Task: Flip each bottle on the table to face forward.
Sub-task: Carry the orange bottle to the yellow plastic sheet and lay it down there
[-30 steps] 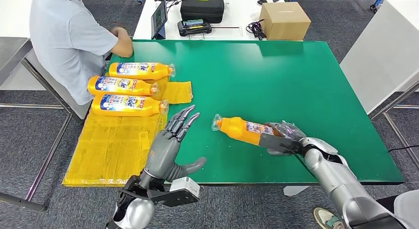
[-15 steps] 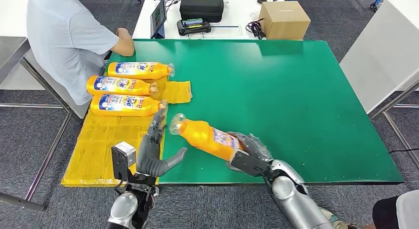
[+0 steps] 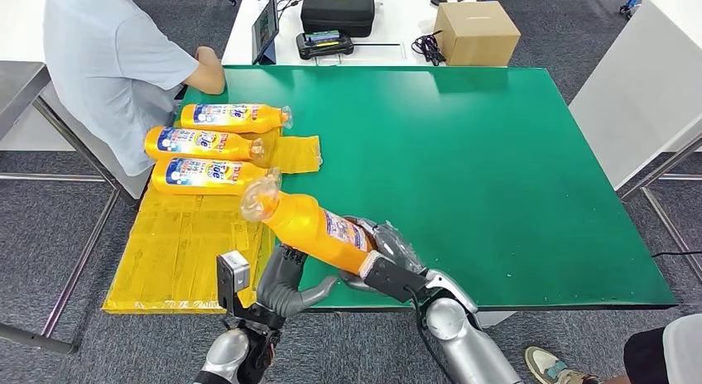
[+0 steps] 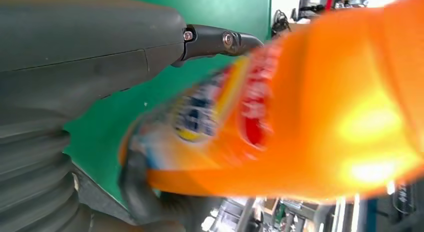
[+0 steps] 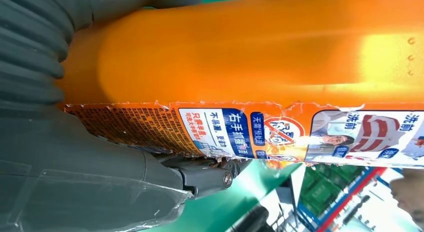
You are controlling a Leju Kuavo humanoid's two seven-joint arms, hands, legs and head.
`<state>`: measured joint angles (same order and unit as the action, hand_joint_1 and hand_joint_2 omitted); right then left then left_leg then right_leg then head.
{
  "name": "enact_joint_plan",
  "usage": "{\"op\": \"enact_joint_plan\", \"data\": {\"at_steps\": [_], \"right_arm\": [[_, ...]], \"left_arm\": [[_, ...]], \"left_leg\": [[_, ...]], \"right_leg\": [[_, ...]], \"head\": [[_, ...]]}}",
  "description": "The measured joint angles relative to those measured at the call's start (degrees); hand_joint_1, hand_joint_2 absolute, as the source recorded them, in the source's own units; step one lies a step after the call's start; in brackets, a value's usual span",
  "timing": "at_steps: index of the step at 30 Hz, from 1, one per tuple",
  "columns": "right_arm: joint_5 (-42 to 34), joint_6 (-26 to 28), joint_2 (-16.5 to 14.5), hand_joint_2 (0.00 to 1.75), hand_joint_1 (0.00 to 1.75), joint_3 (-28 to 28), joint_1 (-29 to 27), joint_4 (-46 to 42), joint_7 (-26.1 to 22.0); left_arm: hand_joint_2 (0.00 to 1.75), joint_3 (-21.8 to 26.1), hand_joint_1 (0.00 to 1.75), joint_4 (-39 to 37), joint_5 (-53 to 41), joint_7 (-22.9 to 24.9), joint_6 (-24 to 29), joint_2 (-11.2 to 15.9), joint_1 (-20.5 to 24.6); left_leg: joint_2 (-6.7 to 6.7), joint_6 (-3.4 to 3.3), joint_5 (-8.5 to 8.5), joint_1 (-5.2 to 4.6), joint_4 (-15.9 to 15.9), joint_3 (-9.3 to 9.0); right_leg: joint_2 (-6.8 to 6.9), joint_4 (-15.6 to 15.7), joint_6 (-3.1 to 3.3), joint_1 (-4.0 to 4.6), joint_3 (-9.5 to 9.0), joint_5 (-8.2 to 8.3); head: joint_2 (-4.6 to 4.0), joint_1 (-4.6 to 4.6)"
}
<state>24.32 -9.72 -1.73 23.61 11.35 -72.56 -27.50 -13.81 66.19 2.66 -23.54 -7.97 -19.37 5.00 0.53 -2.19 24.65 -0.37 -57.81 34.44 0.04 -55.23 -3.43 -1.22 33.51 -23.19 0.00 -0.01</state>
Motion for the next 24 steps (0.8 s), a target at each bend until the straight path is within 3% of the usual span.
{"op": "enact_joint_plan", "data": {"at_steps": [11,24], "right_arm": [[-0.08,0.44,-1.39,1.75,1.75,1.04,-0.48,6.92,-1.11],[3.31,1.78,-1.45,1.75,1.75,4.05,-0.29,9.56,-4.67]], "left_arm": [[1.75,-0.79,0.0,4.92,1.61,-5.22,1.02,0.0,-0.39],[1.75,-2.2,0.0,1.84,3.17,-3.86,-0.95,0.0,1.5]], "left_leg": [[0.03,0.0,0.0,0.02,0.0,0.05],[0.01,0.0,-0.01,0.02,0.0,0.08]], "right_leg": [[0.01,0.0,0.0,0.01,0.04,0.0],[0.01,0.0,0.0,0.01,0.09,0.0]], "head": [[0.0,0.01],[0.0,0.01]]}}
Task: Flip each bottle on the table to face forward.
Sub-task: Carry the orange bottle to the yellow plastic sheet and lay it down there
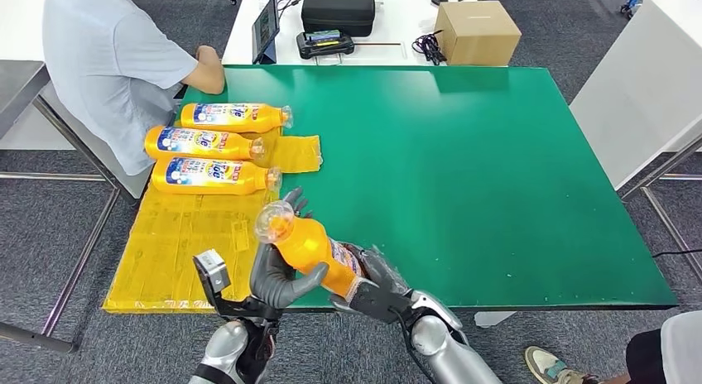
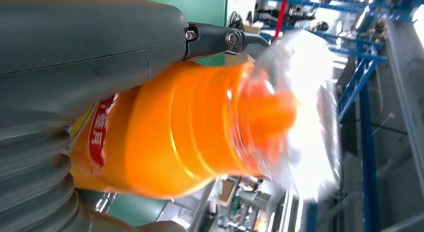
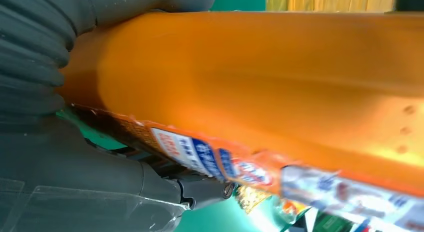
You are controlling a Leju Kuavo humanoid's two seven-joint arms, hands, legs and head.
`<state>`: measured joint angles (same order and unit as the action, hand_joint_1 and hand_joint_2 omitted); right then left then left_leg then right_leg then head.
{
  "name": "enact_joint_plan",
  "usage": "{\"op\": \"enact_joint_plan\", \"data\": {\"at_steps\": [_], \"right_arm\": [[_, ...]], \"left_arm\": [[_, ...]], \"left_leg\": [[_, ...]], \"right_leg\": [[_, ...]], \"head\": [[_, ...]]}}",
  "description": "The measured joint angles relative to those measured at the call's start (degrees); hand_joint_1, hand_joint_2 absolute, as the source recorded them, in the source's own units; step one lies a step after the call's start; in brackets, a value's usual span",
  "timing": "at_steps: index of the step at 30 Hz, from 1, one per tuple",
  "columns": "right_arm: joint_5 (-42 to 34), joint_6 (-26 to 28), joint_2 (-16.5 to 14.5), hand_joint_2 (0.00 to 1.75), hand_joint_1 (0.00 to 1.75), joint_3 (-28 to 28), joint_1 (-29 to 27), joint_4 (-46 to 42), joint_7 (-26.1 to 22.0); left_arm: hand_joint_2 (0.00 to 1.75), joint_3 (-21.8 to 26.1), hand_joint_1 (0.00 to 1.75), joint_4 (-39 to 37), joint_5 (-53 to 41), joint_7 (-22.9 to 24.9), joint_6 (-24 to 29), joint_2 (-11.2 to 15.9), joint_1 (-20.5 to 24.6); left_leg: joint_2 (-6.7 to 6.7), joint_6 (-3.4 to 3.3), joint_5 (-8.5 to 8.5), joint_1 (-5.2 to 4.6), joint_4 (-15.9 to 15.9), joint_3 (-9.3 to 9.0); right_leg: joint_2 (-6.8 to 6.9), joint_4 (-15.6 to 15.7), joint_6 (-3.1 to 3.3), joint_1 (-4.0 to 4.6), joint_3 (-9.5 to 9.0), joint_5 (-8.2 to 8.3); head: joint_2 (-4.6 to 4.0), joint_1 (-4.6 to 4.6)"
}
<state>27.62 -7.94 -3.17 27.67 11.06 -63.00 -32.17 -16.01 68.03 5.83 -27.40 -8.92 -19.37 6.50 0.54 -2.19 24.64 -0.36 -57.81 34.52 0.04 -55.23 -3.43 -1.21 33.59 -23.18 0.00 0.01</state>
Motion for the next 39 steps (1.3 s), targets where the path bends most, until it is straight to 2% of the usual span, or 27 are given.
{"op": "enact_joint_plan", "data": {"at_steps": [8,9,12,13,15,18,20,22,24,39], "right_arm": [[-0.34,0.59,0.48,1.75,1.75,0.74,0.02,-0.25,-0.59],[-0.35,0.59,0.49,1.75,1.75,0.82,0.03,-0.3,-0.6],[-0.5,0.55,0.5,1.75,1.75,1.12,0.09,-0.38,-0.6],[-0.67,0.52,0.5,1.75,1.75,1.16,0.1,-0.39,-0.62],[-1.15,0.42,0.51,1.75,1.73,1.16,0.1,-0.39,-0.74],[-2.06,0.0,0.51,1.75,1.54,1.16,0.12,-0.37,-1.02],[-2.44,-0.26,0.51,1.75,0.97,1.16,0.16,-0.37,-1.12],[-2.62,-0.53,0.51,1.75,0.24,1.19,0.16,-0.37,-1.14],[-2.82,-0.87,0.51,1.75,0.0,1.32,0.17,-0.37,-1.03],[-3.12,-0.65,0.39,1.75,0.0,1.97,0.97,1.37,0.01]], "left_arm": [[1.75,-1.6,0.0,-4.29,-2.38,0.59,-0.78,0.0,1.69],[1.75,-1.66,0.12,-4.74,-2.32,0.56,-0.69,0.0,1.82],[1.75,-1.82,1.43,-5.74,-1.82,0.19,-0.6,0.0,2.05],[1.75,-1.9,1.75,-5.91,-1.64,-0.04,-0.62,0.0,2.1],[1.75,-2.03,1.75,-6.09,-1.43,-0.56,-0.63,0.0,2.2],[1.75,-2.08,1.75,-6.09,-1.37,-1.27,-0.62,0.0,2.32],[1.75,-2.08,1.75,-6.09,-1.37,-1.57,-0.59,0.0,2.33],[1.75,-2.07,1.75,-6.08,-1.39,-1.83,-0.48,0.0,2.34],[1.75,-2.07,1.75,-6.04,-1.34,-2.18,-0.34,0.0,2.34],[1.75,-0.87,1.75,-2.46,-1.56,-1.42,0.02,0.0,1.25]], "left_leg": [[0.0,0.0,0.0,-0.01,0.0,0.02],[0.0,0.0,0.0,-0.01,0.0,0.02],[0.0,0.0,0.0,-0.01,0.0,0.01],[0.0,0.0,0.0,-0.01,0.0,0.01],[0.0,0.0,0.0,-0.01,0.0,0.01],[0.0,0.0,0.0,0.0,0.0,0.01],[0.0,0.0,0.0,0.0,0.0,0.01],[0.0,0.0,0.0,-0.01,0.0,0.02],[0.0,0.0,0.0,-0.01,0.0,0.02],[-0.01,0.0,0.0,0.0,0.0,0.02]], "right_leg": [[0.0,0.0,0.0,-0.01,0.0,0.0],[0.0,0.0,0.0,-0.01,0.0,0.0],[0.0,0.0,0.0,0.0,0.0,0.0],[0.0,0.0,0.0,0.0,0.0,0.0],[0.0,0.0,0.0,0.0,0.0,0.0],[0.0,0.0,0.0,0.0,0.0,0.0],[0.0,0.0,0.0,0.0,0.0,0.0],[0.0,0.0,0.0,-0.01,0.0,0.0],[0.0,0.0,0.0,-0.01,0.0,0.0],[0.0,0.0,0.0,0.0,0.0,0.0]], "head": [[0.0,0.01],[0.0,0.0],[0.0,-0.01],[0.0,-0.01],[0.0,-0.01],[0.0,-0.01],[0.0,-0.01],[0.0,-0.01],[0.0,-0.01],[0.0,-0.01]]}}
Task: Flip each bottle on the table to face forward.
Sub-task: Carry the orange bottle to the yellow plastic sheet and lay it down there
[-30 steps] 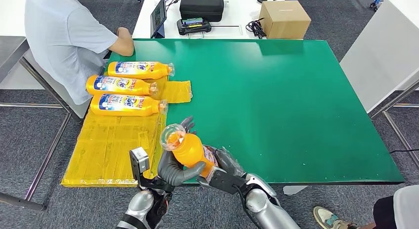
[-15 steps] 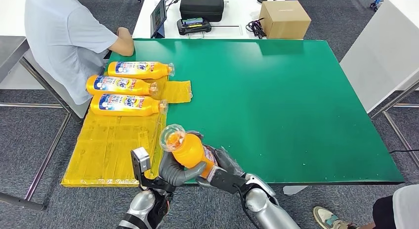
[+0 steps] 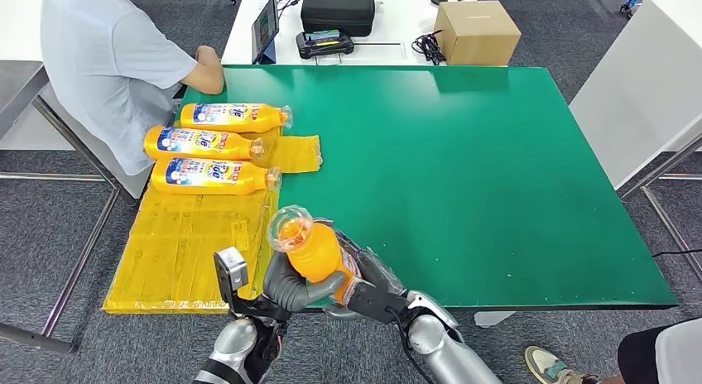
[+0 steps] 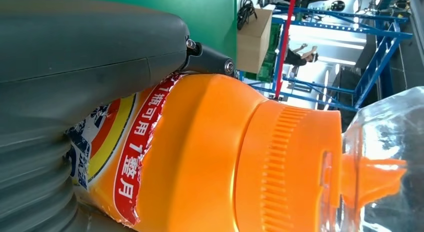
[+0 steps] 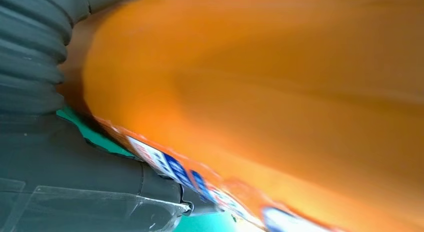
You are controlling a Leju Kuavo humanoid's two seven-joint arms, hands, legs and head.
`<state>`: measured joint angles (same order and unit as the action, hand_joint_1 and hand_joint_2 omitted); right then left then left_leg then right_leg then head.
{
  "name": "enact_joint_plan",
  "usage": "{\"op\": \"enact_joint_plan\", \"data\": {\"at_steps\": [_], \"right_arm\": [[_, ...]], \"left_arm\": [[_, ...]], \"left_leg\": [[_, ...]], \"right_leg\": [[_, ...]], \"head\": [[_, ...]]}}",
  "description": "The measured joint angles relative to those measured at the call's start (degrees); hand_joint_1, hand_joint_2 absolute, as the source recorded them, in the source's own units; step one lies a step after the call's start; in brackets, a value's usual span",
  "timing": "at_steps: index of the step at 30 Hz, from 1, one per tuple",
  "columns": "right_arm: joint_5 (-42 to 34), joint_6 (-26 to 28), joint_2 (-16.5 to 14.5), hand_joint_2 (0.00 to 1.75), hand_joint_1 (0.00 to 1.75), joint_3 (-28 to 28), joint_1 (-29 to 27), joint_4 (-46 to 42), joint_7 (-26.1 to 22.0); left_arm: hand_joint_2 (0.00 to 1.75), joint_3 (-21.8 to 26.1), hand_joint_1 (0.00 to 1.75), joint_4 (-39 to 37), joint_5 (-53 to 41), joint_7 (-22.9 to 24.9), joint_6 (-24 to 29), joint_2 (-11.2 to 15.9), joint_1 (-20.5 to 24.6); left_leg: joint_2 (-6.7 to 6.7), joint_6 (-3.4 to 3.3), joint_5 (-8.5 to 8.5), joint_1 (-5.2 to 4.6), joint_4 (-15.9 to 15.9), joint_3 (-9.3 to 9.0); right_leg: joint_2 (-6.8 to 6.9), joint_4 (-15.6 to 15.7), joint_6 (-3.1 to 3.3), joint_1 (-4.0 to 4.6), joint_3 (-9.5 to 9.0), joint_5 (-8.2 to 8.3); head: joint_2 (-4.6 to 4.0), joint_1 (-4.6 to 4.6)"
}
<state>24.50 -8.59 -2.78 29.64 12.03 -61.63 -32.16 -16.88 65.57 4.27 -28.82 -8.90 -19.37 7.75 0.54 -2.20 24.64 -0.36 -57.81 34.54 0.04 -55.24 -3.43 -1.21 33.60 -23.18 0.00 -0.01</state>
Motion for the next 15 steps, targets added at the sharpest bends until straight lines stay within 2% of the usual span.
{"op": "enact_joint_plan", "data": {"at_steps": [4,10,15], "right_arm": [[0.37,1.32,-0.07,1.75,0.0,-0.14,-0.66,0.01,0.67],[2.51,2.19,-0.21,1.75,0.0,-2.25,-4.19,-2.15,2.0],[3.4,2.53,-0.94,1.75,0.0,-4.69,-4.77,-3.83,2.68]], "left_arm": [[1.75,1.69,1.75,3.79,-3.29,0.83,4.18,0.02,-1.15],[1.75,6.28,1.75,11.96,-30.07,3.52,19.86,0.02,-2.54],[1.75,10.3,1.75,17.31,-43.77,5.1,24.92,0.0,-2.19]], "left_leg": [[0.0,0.0,0.0,0.0,0.0,0.0],[0.0,0.0,0.0,0.01,0.0,0.03],[0.0,0.0,-0.01,0.01,0.0,0.01]], "right_leg": [[0.0,0.0,0.0,0.0,0.0,0.0],[0.0,0.0,0.0,0.01,0.02,0.0],[0.0,0.0,0.0,0.01,0.01,0.0]], "head": [[0.0,0.01],[0.0,0.03],[0.0,0.03]]}}
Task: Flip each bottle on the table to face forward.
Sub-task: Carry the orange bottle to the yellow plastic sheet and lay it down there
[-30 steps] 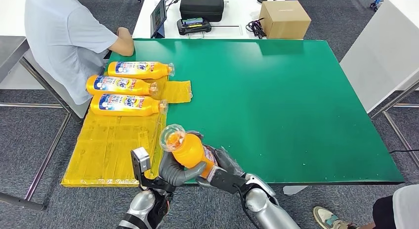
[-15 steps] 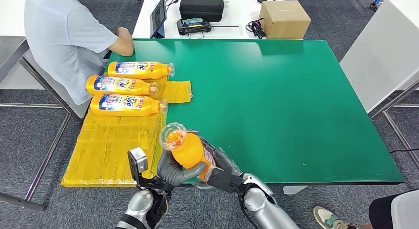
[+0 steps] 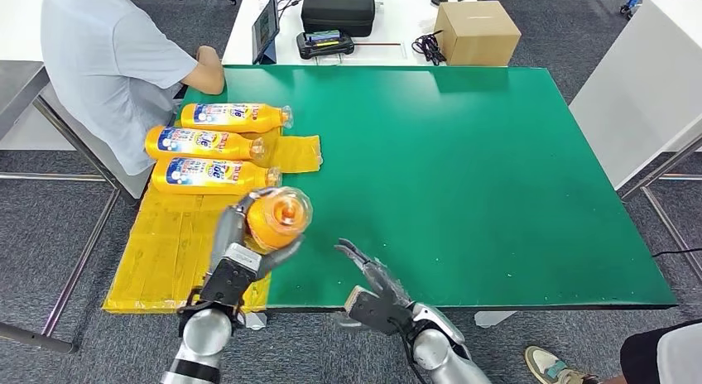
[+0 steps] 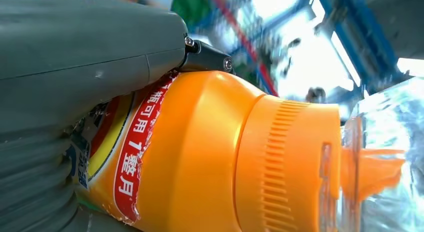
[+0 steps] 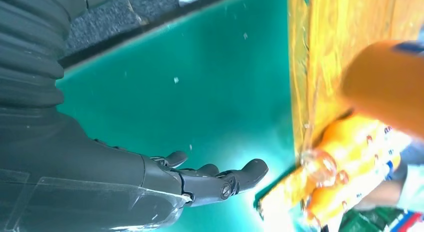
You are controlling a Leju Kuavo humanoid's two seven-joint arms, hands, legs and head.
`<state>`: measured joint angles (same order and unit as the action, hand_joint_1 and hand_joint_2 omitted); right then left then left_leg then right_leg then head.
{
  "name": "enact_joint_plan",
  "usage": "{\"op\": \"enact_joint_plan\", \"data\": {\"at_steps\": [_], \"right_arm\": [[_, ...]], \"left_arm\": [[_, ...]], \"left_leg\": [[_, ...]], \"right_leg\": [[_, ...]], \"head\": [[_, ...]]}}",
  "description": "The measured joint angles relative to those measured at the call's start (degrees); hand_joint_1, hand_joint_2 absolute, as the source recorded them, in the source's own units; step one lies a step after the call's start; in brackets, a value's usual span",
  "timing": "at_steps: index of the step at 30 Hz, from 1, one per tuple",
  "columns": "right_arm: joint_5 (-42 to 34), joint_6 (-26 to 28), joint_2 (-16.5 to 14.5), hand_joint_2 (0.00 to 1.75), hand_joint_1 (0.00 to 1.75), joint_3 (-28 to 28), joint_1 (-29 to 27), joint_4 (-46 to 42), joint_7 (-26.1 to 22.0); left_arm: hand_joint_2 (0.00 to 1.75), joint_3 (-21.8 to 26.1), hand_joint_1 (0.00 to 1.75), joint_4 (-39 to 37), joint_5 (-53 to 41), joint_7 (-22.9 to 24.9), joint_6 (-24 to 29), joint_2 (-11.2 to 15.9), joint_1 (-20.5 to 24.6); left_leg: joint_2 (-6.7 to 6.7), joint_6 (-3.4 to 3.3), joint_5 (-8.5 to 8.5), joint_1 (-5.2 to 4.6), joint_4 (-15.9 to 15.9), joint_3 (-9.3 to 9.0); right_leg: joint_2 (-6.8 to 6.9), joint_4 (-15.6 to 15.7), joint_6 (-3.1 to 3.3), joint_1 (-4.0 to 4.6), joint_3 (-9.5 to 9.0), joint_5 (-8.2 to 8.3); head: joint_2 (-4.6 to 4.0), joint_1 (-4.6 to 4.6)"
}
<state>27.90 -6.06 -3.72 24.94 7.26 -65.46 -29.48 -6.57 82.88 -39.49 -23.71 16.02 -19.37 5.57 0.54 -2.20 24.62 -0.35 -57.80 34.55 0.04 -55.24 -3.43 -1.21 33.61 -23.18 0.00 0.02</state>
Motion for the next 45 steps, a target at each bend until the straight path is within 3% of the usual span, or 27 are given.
{"op": "enact_joint_plan", "data": {"at_steps": [7,13,22,28,37,40,44,45], "right_arm": [[0.84,1.4,-1.94,1.75,0.0,-3.02,0.11,-1.8,1.14],[-0.38,1.53,-3.17,1.75,0.0,-5.43,0.83,-2.79,1.16],[-1.33,1.11,-3.85,1.75,0.0,-6.78,1.73,-2.94,0.31],[-2.05,1.04,-3.84,1.75,0.0,-6.8,2.54,-2.76,-0.48],[-2.52,0.9,-3.84,1.75,0.0,-6.78,2.8,-2.21,-1.08],[-2.55,0.9,-3.84,1.75,0.0,-6.78,2.79,-2.13,-1.14],[-2.57,0.9,-3.84,1.75,0.0,-6.76,2.79,-2.04,-1.2],[-2.57,0.89,-3.84,1.75,0.0,-6.74,2.79,-1.97,-1.22]], "left_arm": [[1.75,2.82,1.75,4.52,-23.64,4.71,7.87,0.17,0.6],[1.75,3.72,1.75,0.04,-39.74,11.01,11.05,1.64,2.99],[1.75,2.66,1.75,-13.54,-47.0,13.06,16.8,4.3,6.84],[1.75,-2.65,1.73,-24.7,-50.33,19.65,22.23,8.2,10.52],[1.75,-6.71,1.75,-33.61,-50.09,20.06,22.62,10.94,13.54],[1.75,-6.66,1.58,-34.75,-49.85,19.02,21.7,11.01,13.78],[1.75,-6.5,0.58,-35.75,-50.01,18.54,20.18,10.98,13.9],[1.75,-6.42,0.48,-35.99,-50.1,18.6,19.88,10.97,13.93]], "left_leg": [[0.01,0.0,-0.01,0.0,0.0,0.01],[0.01,0.0,-0.01,0.0,0.0,0.0],[0.02,0.01,-0.02,0.0,0.0,0.02],[0.0,0.01,-0.02,0.0,0.0,0.03],[0.0,0.02,-0.02,0.01,0.0,0.04],[0.01,0.02,-0.02,0.01,0.0,0.05],[0.0,0.02,-0.02,0.01,0.0,0.04],[0.0,0.02,-0.02,0.01,0.0,0.04]], "right_leg": [[0.01,-0.01,0.0,0.0,-0.01,0.0],[0.01,-0.01,0.0,0.0,0.0,0.0],[0.01,-0.01,-0.01,0.0,0.01,0.01],[0.0,-0.01,-0.01,0.0,0.04,0.01],[0.0,-0.03,-0.01,0.0,0.04,0.01],[0.0,-0.03,-0.01,0.0,0.04,0.01],[0.0,-0.03,-0.01,0.0,0.05,0.01],[0.0,-0.03,-0.01,0.0,0.05,0.01]], "head": [[0.0,0.0],[0.0,0.01],[0.0,0.0],[0.0,0.01],[0.0,0.02],[0.0,0.02],[0.0,0.02],[0.0,0.01]]}}
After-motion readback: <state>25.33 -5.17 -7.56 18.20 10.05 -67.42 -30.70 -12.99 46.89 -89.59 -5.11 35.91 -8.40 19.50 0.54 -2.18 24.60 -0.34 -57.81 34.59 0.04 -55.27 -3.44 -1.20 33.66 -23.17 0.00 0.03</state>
